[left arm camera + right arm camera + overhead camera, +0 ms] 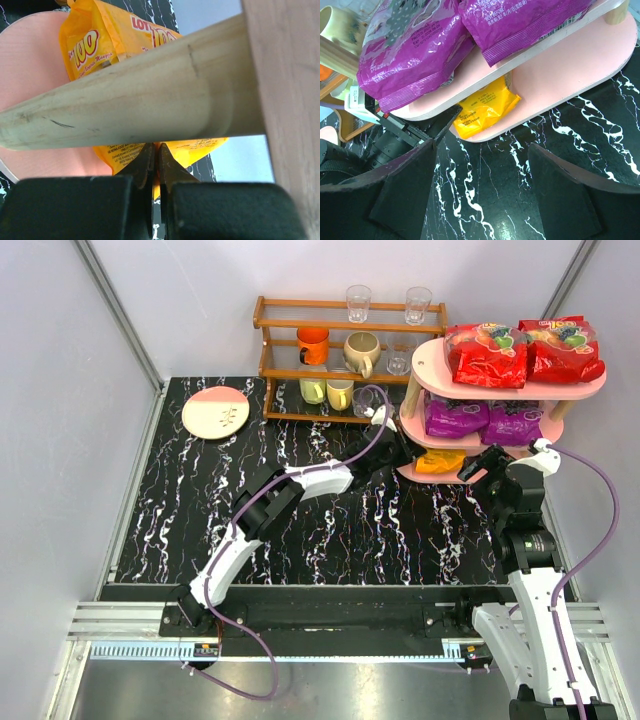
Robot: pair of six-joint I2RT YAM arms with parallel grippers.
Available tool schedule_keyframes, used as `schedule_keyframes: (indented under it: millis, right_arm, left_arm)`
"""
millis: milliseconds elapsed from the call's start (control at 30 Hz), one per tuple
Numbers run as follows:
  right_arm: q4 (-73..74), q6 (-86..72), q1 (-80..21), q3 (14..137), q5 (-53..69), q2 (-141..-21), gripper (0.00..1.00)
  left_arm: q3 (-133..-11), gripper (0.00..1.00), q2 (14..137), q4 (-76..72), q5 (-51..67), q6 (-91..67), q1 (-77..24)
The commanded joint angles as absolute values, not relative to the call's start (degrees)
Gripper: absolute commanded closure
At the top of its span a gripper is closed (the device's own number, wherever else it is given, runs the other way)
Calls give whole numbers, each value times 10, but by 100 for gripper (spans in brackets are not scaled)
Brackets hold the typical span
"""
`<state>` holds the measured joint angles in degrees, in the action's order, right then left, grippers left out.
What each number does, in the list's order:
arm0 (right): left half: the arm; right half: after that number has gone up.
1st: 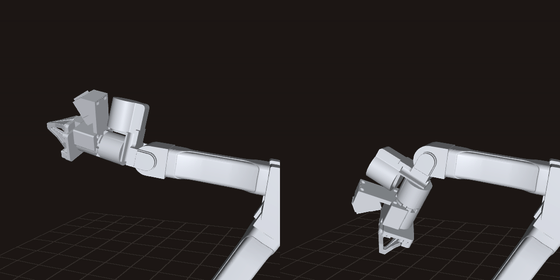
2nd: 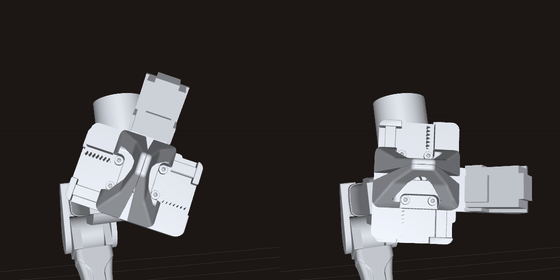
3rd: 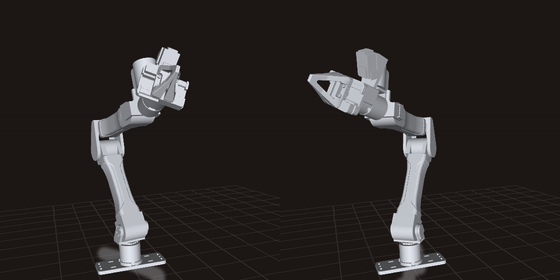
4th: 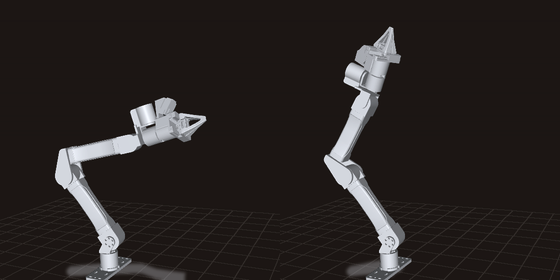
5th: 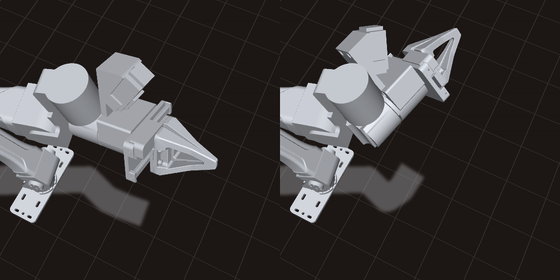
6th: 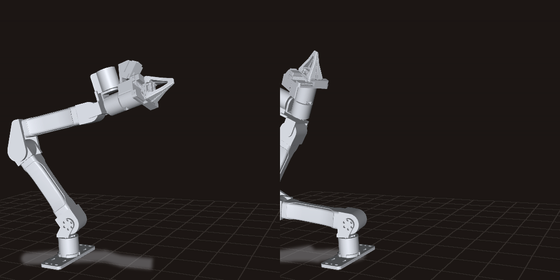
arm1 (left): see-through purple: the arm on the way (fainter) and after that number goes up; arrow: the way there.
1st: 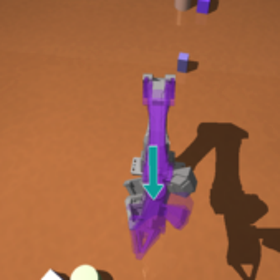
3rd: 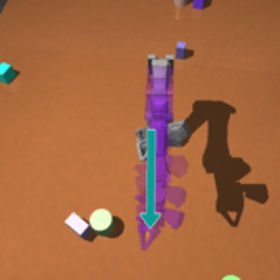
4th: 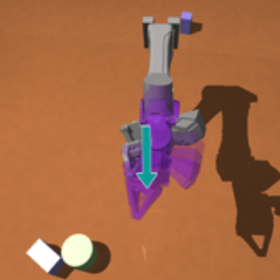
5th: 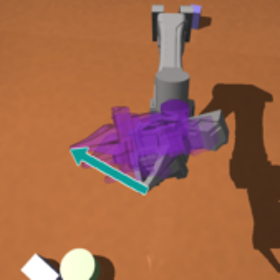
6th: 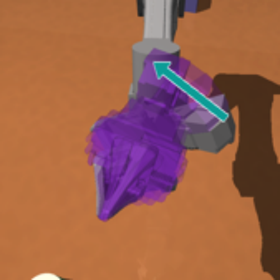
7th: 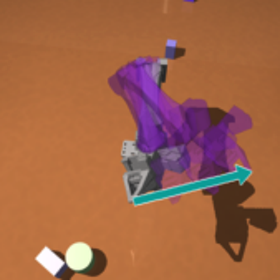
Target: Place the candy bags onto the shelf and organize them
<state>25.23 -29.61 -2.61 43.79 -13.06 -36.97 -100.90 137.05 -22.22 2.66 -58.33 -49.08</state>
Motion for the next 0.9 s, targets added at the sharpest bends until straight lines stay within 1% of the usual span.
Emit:
schedule_keyframes:
  millis: [0,33,133,167,233,333,400,600,667,767,867]
  right_arm:
    - [245,-287,-25,445,-151,-369,17]
    - [246,-286,-25,444,-151,-369,17]
    - [246,-285,-25,445,-152,-367,17]
    - [245,-285,-25,445,-151,-367,17]
    - [245,-285,-25,445,-151,-365,16]
    - [245,-287,-24,447,-149,-363,16]
    - [245,-287,-24,450,-147,-361,16]
    - [250,-287,-25,451,-146,-352,16]
    - [252,-286,-24,452,-148,-348,16]
    - [259,-287,-25,453,-149,-340,16]
    - [266,-287,-25,459,-148,-334,16]
  left_arm:
    - [-1038,100,1369,-262,20,-577,-489]
    - [-1038,100,1371,-266,30,-578,-489]
    - [-1017,78,1364,-295,47,-584,-489]
    - [-1006,65,1360,-312,53,-590,-489]
    - [-981,54,1350,-345,68,-600,-489]
    - [-957,40,1332,-361,79,-601,-491]
    - [-937,37,1321,-373,84,-599,-492]
    - [-878,34,1283,-402,98,-598,-504]
    - [-855,31,1266,-414,99,-599,-511]
    - [-798,26,1228,-440,98,-604,-516]
    - [-732,22,1173,-436,96,-592,-520]
